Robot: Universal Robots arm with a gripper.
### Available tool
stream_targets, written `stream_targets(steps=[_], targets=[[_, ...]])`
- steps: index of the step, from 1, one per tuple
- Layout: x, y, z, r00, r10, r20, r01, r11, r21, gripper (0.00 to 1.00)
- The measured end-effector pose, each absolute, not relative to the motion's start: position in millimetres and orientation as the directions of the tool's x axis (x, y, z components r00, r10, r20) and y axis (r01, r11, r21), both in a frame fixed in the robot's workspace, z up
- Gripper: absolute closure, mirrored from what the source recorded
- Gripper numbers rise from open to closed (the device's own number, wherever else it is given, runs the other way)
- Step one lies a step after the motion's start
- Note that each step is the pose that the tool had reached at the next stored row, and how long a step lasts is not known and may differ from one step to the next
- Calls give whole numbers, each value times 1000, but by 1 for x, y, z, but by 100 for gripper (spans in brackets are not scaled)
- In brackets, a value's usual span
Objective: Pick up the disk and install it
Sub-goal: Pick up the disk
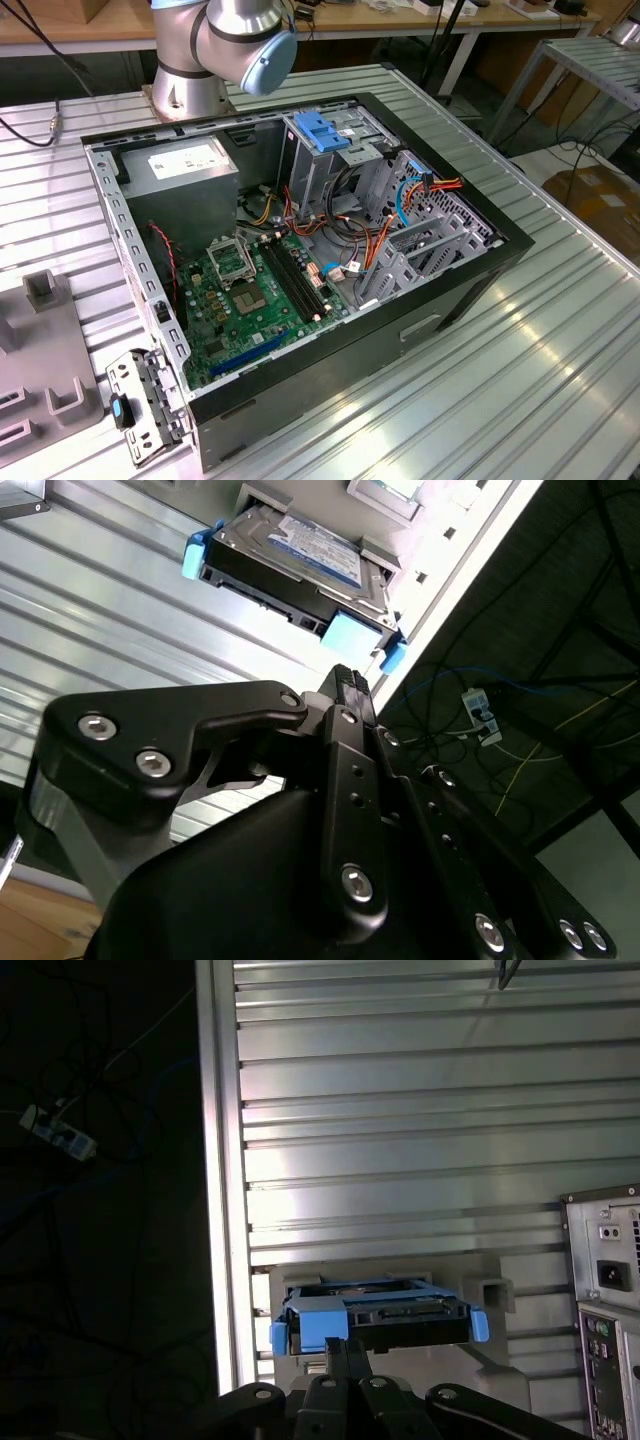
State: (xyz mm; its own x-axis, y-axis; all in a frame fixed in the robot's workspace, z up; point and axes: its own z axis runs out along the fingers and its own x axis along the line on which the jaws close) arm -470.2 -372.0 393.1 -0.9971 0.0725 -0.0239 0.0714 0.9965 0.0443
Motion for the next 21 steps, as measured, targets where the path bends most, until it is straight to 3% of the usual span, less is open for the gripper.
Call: stream_targets(steps=[21], targets=[[-470,-372,393,-948,-318,-24,-319,947,44,89]])
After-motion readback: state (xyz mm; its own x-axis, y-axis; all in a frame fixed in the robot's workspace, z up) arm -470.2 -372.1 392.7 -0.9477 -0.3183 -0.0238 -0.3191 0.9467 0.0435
